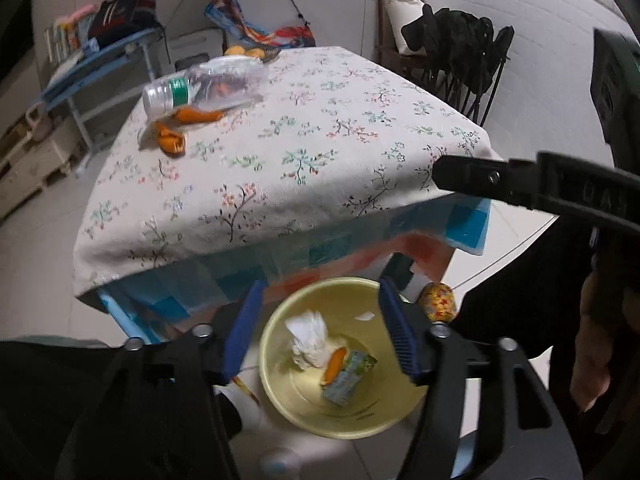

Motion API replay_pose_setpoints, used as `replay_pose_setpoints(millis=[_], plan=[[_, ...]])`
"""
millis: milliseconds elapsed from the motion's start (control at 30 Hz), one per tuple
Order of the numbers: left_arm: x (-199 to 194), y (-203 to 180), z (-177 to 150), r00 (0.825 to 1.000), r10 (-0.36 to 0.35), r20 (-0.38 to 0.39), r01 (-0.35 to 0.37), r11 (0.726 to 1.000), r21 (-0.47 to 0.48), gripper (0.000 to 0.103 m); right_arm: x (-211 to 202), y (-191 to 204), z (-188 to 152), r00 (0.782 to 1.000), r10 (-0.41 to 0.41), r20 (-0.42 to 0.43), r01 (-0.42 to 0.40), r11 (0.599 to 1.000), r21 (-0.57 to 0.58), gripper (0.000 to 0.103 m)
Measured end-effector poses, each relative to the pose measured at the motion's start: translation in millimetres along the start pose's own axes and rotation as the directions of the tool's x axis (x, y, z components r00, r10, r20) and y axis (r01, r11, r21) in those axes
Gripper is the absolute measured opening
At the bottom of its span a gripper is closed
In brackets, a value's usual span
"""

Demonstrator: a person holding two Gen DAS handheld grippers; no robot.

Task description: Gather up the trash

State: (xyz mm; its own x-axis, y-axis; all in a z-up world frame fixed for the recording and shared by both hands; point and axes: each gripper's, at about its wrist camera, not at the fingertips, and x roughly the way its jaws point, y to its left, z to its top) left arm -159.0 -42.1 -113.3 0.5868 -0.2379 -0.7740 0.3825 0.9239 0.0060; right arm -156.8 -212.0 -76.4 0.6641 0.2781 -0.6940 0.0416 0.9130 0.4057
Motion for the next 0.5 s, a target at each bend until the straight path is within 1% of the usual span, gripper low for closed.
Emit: replay_pose_setpoints(millis=[33,67,200,300,367,500], plan=[[-1.9,-0.6,-0.1,1.0,0.014,0.015,-0.014,1.0,0.002,0.07,-1.0,-1.2,1.0,1.0,-0.004,0.006,0.004,1.0,0.003,0.066],[-3.2,0.1,0.5,0.999,0.022,0.024,-0.022,1.0,0.0,0.074,-1.0,-1.7,1.8,1.0,-0.007,0.01,0.007,1.0,0.004,0.067],[-5.6,6.7,2.7,0.999,0.028,0.034,-0.027,0.999,-0.031,0.075,1.9,-2.4,3.1,1.0,-0.017,0.014,0.017,1.0,0.005,0.069],[-7.9,9.4,4.8,0.998,0.04,0.048,-0.038,0.999,-0.037,0.075,2.9,-1.7,3.4,1.0,-0.022,0.015,0.022,1.0,0.001,0.071],[-9.8,9.9,5.6,0.997,0.051,0.063,-0.048,0.998,-0.041,0.079,3.0,-1.6,2.9,1.0,-0.027,0.016,0.027,1.0,-0.004,0.071],[-14.4,12.9,7.3,0.993,0.077,0.091,-0.072,0.996,-0.057,0.082,1.3,0.3,1.5,0.999,-0.036,0.025,0.036,0.999,-0.013,0.073]])
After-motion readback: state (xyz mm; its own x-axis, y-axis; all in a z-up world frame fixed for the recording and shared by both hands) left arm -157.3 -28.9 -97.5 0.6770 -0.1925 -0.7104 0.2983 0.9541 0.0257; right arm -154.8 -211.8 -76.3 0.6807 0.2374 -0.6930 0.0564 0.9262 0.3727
